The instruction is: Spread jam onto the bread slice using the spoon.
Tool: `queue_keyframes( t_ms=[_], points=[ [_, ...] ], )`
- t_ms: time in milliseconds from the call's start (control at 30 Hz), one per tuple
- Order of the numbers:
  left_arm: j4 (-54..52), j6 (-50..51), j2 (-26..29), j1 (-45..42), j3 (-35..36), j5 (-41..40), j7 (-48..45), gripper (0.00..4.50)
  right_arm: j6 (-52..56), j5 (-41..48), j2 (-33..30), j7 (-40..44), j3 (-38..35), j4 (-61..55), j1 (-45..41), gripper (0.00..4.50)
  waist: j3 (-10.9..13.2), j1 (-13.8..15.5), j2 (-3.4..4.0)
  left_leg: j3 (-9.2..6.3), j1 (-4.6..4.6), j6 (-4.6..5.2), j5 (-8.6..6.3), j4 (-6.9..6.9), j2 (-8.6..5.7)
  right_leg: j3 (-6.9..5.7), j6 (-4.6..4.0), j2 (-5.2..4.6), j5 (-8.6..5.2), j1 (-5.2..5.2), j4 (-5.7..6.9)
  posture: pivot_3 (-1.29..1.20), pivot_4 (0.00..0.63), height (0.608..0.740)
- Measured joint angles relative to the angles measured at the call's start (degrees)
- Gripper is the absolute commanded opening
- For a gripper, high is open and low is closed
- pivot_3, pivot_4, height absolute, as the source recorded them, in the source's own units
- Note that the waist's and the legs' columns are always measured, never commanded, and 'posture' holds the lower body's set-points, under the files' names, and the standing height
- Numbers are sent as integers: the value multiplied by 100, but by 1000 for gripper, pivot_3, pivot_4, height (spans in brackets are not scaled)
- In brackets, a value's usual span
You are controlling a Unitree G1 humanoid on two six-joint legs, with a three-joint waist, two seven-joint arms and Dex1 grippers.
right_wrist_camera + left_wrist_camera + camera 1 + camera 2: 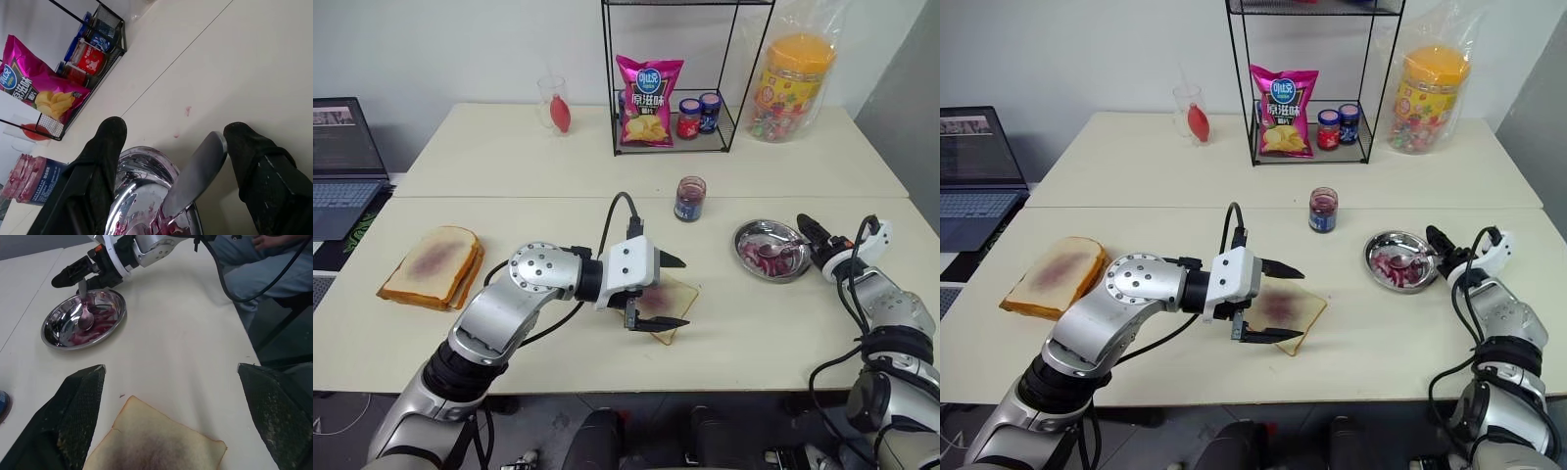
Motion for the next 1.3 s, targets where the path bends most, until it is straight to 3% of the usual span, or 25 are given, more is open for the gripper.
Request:
queue_keyframes(
  t_ms=[67,167,600,933,1300],
  points=[
    [0,0,0,0,-4,1,0,4500,-5,1,-35,47,-2,91,-66,3527,0,-1,0,-1,0,0,0,0,0,-1,-5,0,3,0,1,0,150,740],
    [0,0,0,0,-8,3,1,4500,-8,2,-67,73,-7,121,-84,2974,0,-1,0,0,0,0,0,0,0,0,-5,0,3,0,1,0,150,740],
    [0,-6,6,-1,-13,23,2,4500,616,303,-162,152,-210,-503,354,85,0,5,0,1,0,0,0,1,0,0,1,0,0,0,-1,0,150,740],
    [0,-58,7,0,-14,40,4,4500,1026,579,-154,12,-210,-1588,516,14,1,8,2,-2,-3,1,-1,0,0,0,21,0,-12,-2,-1,0,150,740],
    [74,334,74,155,635,-15,678,4500,1379,667,-479,-280,828,-4499,-7,14,6,-2,11,-10,-9,1,-1,0,5,-5,22,-4,-12,-15,4,0,150,740]
  ],
)
